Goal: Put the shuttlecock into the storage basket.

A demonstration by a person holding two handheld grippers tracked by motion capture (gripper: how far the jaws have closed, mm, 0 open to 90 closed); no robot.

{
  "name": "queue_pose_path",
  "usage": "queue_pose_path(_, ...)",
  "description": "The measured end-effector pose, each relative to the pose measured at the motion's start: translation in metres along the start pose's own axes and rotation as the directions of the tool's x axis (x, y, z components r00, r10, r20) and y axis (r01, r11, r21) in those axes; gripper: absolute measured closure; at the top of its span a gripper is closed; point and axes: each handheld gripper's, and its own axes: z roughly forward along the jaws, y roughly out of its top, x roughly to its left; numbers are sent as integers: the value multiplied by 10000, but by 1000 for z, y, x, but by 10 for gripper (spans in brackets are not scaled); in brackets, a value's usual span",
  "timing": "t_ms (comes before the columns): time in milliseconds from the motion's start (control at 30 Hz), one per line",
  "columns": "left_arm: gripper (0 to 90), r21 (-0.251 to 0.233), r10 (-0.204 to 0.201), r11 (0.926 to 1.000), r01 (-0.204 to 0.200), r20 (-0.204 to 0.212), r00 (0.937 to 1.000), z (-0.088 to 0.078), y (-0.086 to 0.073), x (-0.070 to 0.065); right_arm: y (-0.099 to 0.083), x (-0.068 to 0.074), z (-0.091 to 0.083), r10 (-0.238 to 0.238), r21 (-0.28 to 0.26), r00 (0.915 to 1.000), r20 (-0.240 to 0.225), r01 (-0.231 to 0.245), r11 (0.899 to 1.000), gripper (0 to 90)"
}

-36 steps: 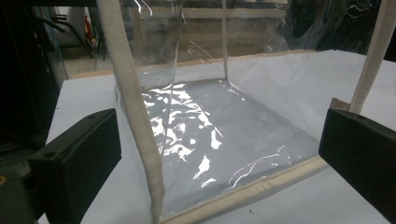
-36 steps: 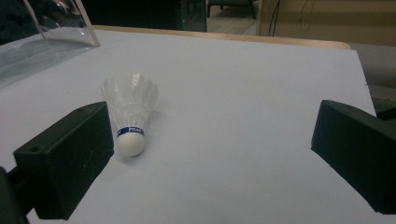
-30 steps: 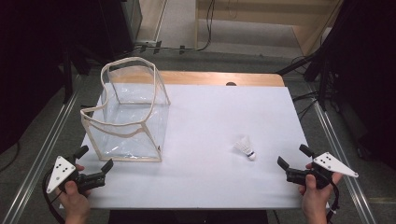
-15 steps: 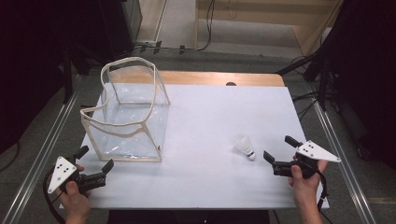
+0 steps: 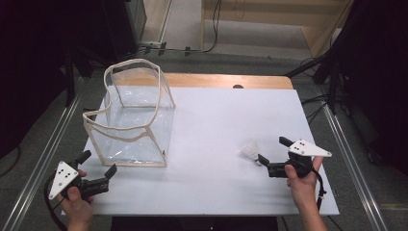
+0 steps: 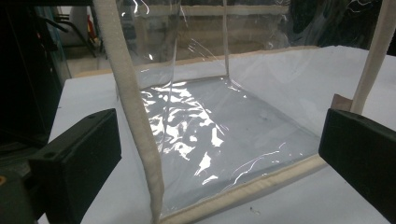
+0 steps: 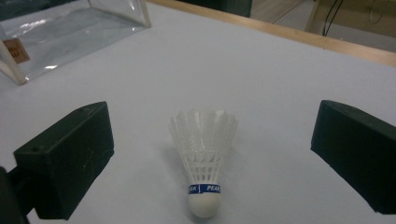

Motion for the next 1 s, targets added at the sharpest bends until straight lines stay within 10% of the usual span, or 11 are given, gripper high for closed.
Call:
queue_pose_path(433, 0, -64, -144, 9999, 144, -33, 9999, -1, 0, 2, -11, 1, 23, -158, 2119, 9996, -247, 207, 9771, 0)
queue_pose_path(1000, 0, -16, -64, 10000, 64, 114, 9999, -1, 0, 1, -21, 1, 37, -493, 3416, 9987, -104, 499, 9385, 271)
